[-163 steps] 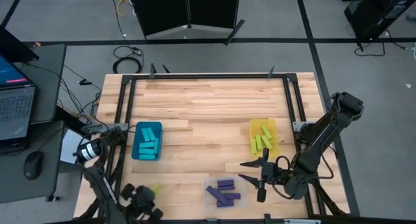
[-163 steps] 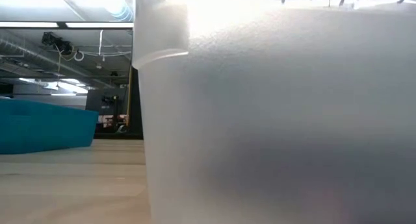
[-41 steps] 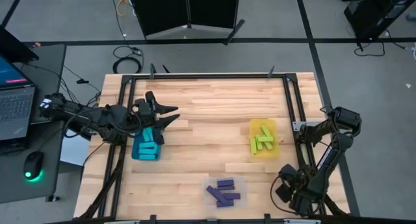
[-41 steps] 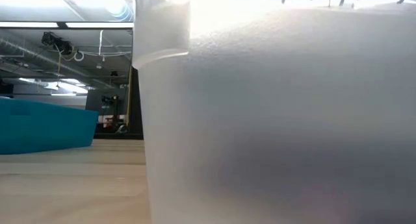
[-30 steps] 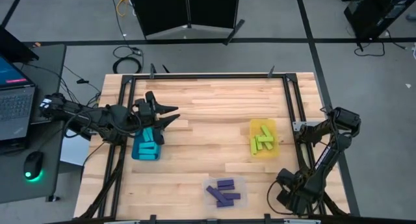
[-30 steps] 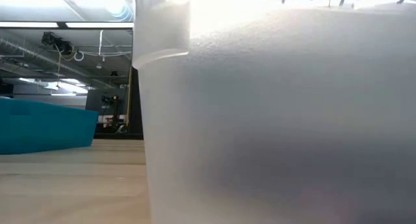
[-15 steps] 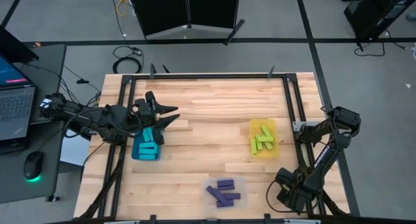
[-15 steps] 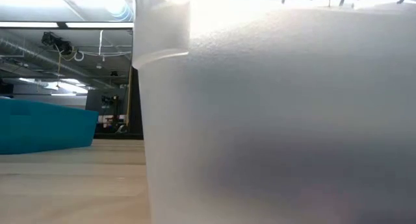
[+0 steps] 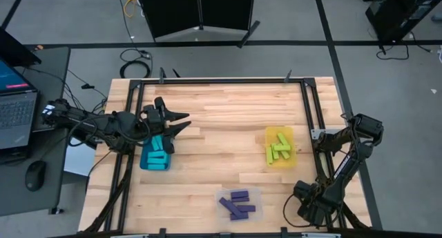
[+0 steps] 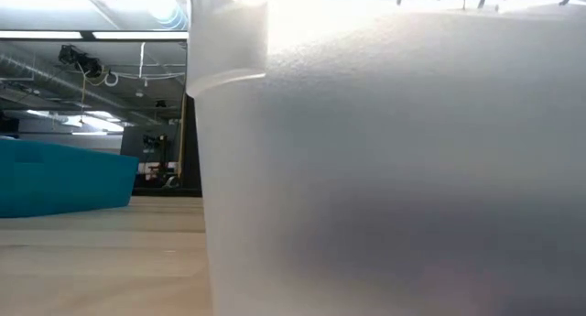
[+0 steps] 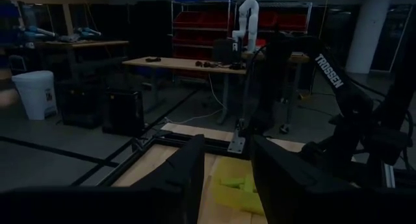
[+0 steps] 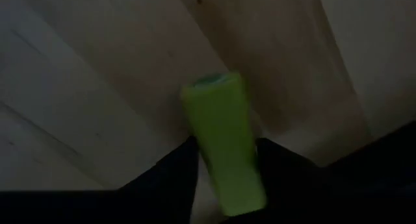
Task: Sort blocks
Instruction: Put the green block into the yellow bin
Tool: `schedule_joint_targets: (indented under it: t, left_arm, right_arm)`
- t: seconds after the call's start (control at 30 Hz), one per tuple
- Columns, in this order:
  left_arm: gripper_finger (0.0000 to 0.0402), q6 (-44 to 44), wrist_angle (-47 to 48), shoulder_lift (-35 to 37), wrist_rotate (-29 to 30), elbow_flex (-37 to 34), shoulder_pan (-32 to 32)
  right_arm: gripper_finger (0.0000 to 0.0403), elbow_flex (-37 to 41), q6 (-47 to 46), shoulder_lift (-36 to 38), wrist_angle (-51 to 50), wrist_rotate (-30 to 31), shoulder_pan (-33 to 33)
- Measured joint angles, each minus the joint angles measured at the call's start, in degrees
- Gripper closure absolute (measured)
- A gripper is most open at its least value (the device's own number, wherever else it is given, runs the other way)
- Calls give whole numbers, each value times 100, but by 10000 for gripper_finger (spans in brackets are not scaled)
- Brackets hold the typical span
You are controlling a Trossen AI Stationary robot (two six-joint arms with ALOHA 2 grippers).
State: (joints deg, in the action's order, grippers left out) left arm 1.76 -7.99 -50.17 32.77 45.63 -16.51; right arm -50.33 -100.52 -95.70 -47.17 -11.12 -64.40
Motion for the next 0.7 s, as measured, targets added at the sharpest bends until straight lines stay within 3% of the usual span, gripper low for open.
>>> schedule_joint_targets:
  t: [0.2,0.47,0.7]
  left_arm:
    - [270,0,0,0,0,0,0]
    - [270,0,0,0,2,0,0]
    - [270,2,-4,-1,2,0,0]
  right_arm:
    - [291,5,123,3,-112,66,1]
    - [291,5,62,40,-175,612,21]
    - [291,-378,-21,280,-989,1921,-63]
